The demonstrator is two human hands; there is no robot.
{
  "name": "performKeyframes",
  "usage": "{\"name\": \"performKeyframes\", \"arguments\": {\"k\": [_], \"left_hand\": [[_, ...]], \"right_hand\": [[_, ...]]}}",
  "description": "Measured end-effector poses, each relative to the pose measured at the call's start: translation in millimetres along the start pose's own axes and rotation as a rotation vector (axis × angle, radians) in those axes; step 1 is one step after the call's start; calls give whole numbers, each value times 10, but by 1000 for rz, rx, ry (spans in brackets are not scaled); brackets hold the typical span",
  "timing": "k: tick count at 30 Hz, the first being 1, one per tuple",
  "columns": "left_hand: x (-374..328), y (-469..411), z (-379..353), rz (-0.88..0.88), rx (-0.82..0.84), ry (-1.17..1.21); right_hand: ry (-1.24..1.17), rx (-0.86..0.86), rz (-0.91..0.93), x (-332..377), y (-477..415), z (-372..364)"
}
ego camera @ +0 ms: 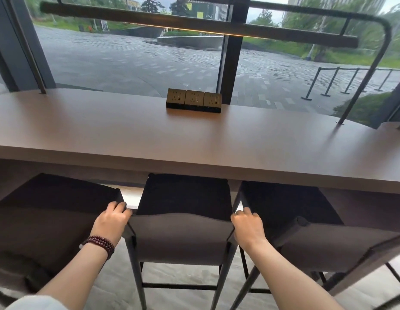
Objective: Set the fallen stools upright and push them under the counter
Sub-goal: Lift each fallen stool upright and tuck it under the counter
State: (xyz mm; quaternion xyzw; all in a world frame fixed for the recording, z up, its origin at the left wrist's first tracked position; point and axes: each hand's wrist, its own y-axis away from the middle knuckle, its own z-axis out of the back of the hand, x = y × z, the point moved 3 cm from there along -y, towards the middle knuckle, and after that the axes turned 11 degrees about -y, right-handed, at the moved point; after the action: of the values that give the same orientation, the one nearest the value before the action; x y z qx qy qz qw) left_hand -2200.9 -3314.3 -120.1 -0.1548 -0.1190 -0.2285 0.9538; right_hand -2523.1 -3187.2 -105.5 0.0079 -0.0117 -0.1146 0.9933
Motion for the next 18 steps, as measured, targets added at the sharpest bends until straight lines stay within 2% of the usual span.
{"name": "performKeyframes", "arguments": {"k": [5, 10, 18], "left_hand": [[0, -163, -6, 84, 130, 17], [-4, -154, 56, 13, 194, -56], [114, 11, 48, 8, 181, 52]], "right_hand": [[1, 13, -16, -35, -41, -12], [-22, -13, -27, -36, 13, -12], [-17, -2, -35, -11, 43, 29]]}}
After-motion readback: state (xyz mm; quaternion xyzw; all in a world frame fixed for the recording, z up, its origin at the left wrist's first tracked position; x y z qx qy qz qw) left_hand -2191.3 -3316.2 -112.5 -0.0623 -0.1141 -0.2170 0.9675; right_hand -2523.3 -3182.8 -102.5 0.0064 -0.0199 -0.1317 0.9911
